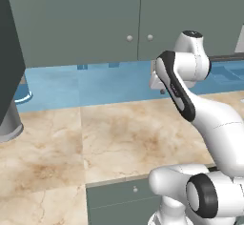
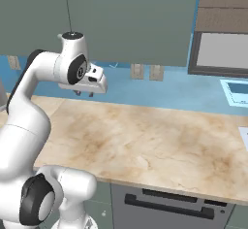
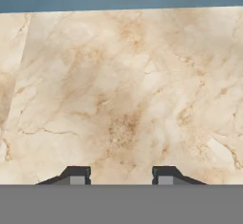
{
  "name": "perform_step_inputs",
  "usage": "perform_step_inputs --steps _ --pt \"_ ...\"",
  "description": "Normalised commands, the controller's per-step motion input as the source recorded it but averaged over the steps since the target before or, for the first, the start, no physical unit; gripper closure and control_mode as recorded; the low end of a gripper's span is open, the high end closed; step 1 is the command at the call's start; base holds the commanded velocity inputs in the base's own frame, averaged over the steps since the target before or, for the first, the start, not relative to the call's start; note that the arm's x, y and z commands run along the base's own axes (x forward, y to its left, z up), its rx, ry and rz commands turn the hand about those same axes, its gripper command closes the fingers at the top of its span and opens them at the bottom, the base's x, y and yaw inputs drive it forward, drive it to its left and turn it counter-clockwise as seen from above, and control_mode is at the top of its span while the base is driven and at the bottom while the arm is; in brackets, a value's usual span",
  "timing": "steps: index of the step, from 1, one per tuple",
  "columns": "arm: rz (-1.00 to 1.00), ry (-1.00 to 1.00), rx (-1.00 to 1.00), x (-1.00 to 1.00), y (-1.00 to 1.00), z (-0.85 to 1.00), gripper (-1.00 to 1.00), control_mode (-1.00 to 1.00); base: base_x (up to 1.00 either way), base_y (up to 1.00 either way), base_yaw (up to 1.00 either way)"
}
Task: Navigate to the electric kettle.
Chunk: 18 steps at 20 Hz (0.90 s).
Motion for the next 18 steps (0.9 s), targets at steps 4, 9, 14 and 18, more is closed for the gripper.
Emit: perform_step_inputs --steps 4,9,14,18 --pt "0.00 0.00 0.00 0.00 0.00 0.00 -1.00 1.00 0.00 0.00 0.00" --pt "0.00 0.00 0.00 0.00 0.00 0.00 -1.00 1.00 -0.38 -0.01 0.00" --pt "0.00 0.00 0.00 0.00 0.00 0.00 -1.00 1.00 -0.66 -0.03 0.00" --pt "0.00 0.00 0.00 0.00 0.00 0.00 -1.00 1.00 0.00 -0.12 0.00"
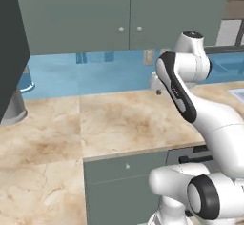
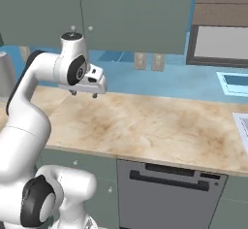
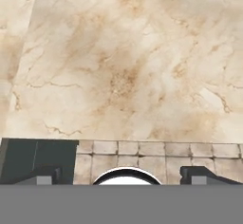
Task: Navigate to the electric kettle.
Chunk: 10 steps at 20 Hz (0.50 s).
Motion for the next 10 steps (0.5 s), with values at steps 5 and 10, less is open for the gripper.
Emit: perform_step_inputs --steps 5,10 --pt "0.00 0.00 0.00 0.00 0.00 0.00 -1.00 1.00 0.00 -1.00 -0.03" --pt "0.00 0.00 0.00 0.00 0.00 0.00 -1.00 1.00 0.00 -1.00 -0.02"
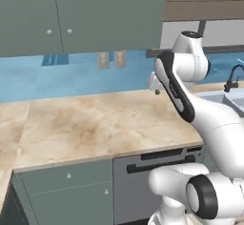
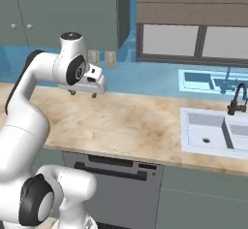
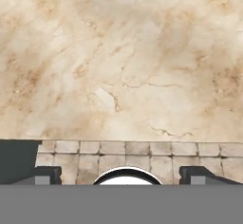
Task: Navigate to the electric kettle.
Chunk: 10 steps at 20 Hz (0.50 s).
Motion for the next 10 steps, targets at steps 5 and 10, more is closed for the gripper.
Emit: perform_step_inputs --steps 5,10 --pt "0.00 0.00 0.00 0.00 0.00 0.00 -1.00 1.00 0.00 -1.00 -0.01" --pt "0.00 0.00 0.00 0.00 0.00 0.00 -1.00 1.00 -0.01 -1.00 0.00"
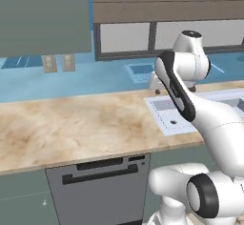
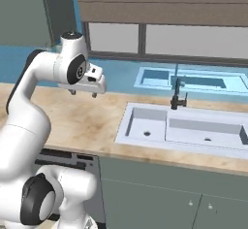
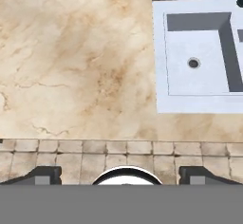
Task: Navigate to the electric kettle.
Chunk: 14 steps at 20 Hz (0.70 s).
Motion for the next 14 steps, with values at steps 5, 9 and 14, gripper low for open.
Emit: perform_step_inputs --steps 5,9,14 --pt "0.00 0.00 0.00 0.00 0.00 0.00 -1.00 1.00 0.00 -1.00 0.00" --pt "0.00 0.00 0.00 0.00 0.00 0.00 -1.00 1.00 0.00 -1.00 -0.01" --pt "0.00 0.00 0.00 0.00 0.00 0.00 -1.00 1.00 0.00 -1.00 -0.02"
